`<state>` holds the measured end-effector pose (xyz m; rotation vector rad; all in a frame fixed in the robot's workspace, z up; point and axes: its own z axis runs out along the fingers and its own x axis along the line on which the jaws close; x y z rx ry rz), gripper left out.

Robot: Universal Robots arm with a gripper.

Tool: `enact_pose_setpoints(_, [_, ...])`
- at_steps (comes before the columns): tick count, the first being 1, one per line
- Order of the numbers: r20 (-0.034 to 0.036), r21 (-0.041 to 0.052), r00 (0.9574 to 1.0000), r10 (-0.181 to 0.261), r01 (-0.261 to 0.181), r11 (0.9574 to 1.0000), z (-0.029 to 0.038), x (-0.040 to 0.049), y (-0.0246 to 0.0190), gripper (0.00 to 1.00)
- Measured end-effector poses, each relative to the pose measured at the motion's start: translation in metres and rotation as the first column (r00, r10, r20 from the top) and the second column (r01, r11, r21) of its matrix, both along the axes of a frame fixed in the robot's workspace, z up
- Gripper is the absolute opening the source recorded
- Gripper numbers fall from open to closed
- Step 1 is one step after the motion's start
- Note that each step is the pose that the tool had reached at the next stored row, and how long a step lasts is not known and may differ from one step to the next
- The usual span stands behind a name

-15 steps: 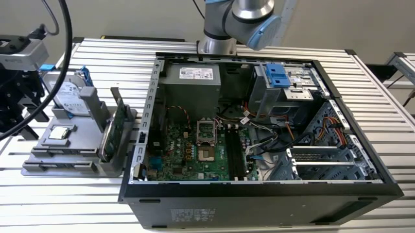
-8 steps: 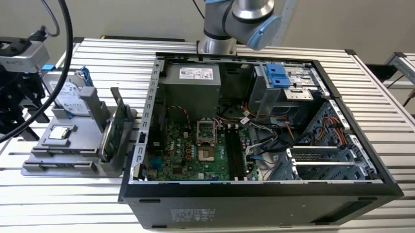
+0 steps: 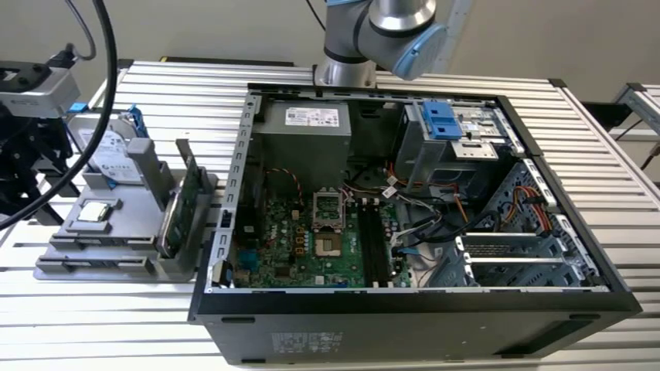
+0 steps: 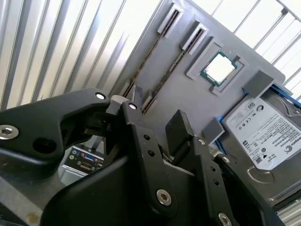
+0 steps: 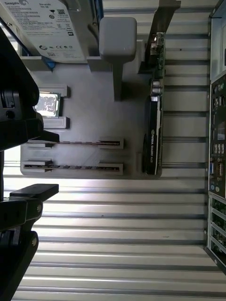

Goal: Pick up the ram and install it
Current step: 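Pick up the ram and move it above insertion slot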

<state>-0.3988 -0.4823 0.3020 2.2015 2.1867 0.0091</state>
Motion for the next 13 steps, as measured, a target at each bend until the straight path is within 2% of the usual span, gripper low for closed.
enact_pose_setpoints(13, [-0.0002, -0.0023, 1.0, 0.0, 0.0, 1.0, -0.0028, 0.0, 0.0, 1.0])
